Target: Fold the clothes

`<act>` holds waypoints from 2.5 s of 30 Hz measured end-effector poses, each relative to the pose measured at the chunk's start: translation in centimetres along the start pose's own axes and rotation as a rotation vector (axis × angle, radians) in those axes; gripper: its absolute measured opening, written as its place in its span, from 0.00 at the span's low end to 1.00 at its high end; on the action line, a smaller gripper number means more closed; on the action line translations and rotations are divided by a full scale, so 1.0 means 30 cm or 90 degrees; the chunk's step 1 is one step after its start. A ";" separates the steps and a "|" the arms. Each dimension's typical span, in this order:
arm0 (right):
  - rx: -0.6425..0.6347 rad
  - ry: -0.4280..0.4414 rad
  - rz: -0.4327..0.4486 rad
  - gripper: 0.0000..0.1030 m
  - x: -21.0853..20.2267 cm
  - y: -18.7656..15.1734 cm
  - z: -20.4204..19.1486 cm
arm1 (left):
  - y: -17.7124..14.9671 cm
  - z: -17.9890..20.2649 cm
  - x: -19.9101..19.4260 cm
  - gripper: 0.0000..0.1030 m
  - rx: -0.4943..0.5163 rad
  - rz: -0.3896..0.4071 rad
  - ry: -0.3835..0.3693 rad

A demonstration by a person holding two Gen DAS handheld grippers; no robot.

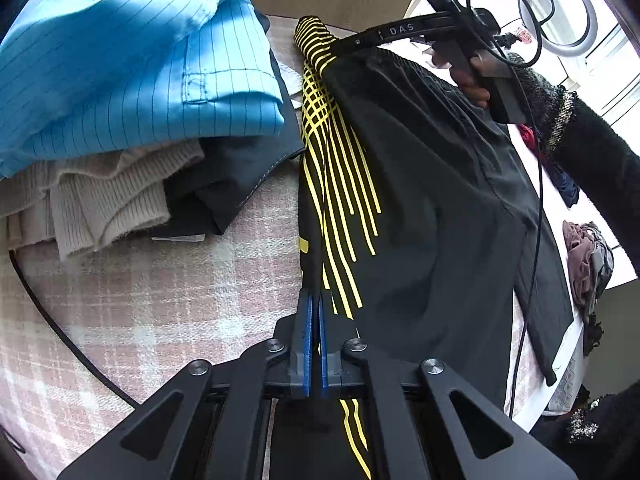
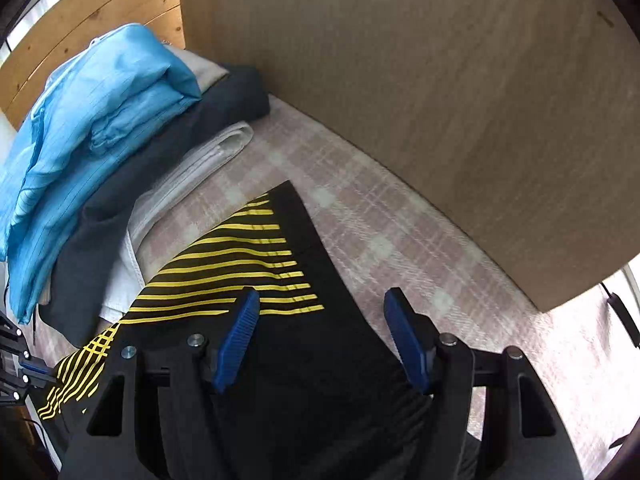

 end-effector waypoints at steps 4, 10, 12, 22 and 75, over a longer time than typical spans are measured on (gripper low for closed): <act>-0.030 -0.049 0.008 0.07 -0.053 -0.007 -0.013 | -0.002 -0.034 -0.021 0.01 -0.030 0.010 -0.019; -0.010 -0.058 0.035 0.10 -0.165 -0.005 0.037 | -0.042 -0.119 -0.089 0.01 -0.113 0.037 -0.098; 0.006 -0.086 -0.017 0.31 -0.111 0.003 0.055 | -0.048 -0.145 -0.066 0.02 -0.129 0.023 -0.081; 0.251 -0.044 0.116 0.32 -0.642 -0.289 0.247 | -0.028 -0.150 -0.203 0.14 -0.099 0.064 -0.025; 0.260 0.095 0.095 0.64 -0.475 -0.877 0.538 | -0.593 1.267 0.054 0.44 -0.048 0.023 -0.046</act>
Point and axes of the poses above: each gripper's, at about its wrist camera, not at the fingertips, and x roughly the way its jaws point, z to its right, y to its top, the point moved 2 cm from there along x, roughly the way its jaws point, and after that the axes turned 5 degrees about -x, right-handed, at the moved point
